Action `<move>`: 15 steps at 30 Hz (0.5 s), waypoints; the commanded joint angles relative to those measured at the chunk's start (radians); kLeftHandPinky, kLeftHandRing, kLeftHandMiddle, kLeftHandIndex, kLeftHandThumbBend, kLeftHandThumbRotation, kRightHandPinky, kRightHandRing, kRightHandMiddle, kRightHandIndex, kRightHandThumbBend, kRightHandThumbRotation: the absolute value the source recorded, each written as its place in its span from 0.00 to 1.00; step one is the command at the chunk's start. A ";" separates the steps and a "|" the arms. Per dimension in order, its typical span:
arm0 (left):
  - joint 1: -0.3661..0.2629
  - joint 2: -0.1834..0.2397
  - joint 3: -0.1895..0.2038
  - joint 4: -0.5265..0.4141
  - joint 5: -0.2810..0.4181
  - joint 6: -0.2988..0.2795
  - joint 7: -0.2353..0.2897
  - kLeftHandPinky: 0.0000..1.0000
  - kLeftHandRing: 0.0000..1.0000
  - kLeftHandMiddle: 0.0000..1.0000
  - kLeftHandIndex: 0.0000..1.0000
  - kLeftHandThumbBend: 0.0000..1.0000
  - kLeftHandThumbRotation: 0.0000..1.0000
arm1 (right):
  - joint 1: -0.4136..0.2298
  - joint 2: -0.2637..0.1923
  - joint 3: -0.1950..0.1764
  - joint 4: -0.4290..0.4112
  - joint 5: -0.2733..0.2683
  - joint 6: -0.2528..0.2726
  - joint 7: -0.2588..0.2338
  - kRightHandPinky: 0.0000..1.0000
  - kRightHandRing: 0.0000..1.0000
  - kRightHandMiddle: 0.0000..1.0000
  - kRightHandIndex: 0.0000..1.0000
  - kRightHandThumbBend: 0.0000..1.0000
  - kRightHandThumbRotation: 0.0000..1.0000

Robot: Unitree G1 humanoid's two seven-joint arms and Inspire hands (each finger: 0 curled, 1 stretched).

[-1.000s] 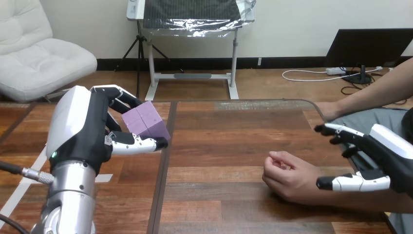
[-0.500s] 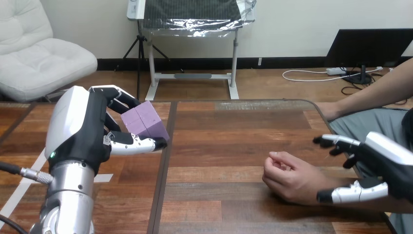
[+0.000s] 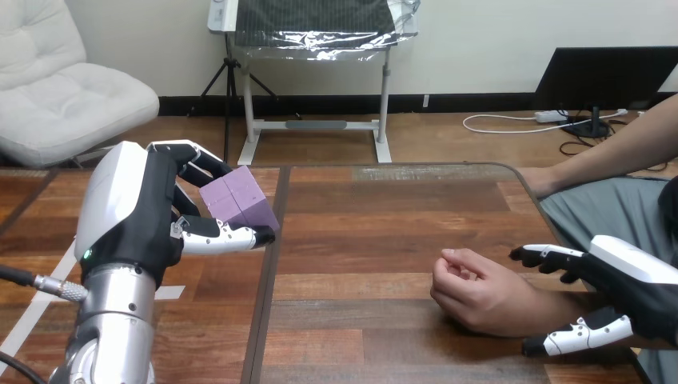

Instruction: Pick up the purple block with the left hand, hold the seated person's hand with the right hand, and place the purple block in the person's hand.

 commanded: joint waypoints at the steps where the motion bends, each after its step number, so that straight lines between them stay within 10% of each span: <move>1: -0.039 -0.009 0.012 -0.024 -0.002 -0.018 0.007 0.18 0.25 0.34 0.44 0.72 0.00 | -0.081 -0.044 0.020 0.013 -0.025 -0.007 -0.013 0.87 0.88 0.89 0.90 1.00 0.45; 15: -0.035 -0.008 0.018 -0.027 -0.012 -0.021 0.010 0.17 0.25 0.34 0.43 0.72 0.00 | -0.092 -0.043 0.047 0.029 -0.086 0.037 -0.012 0.88 0.89 0.89 0.89 1.00 0.39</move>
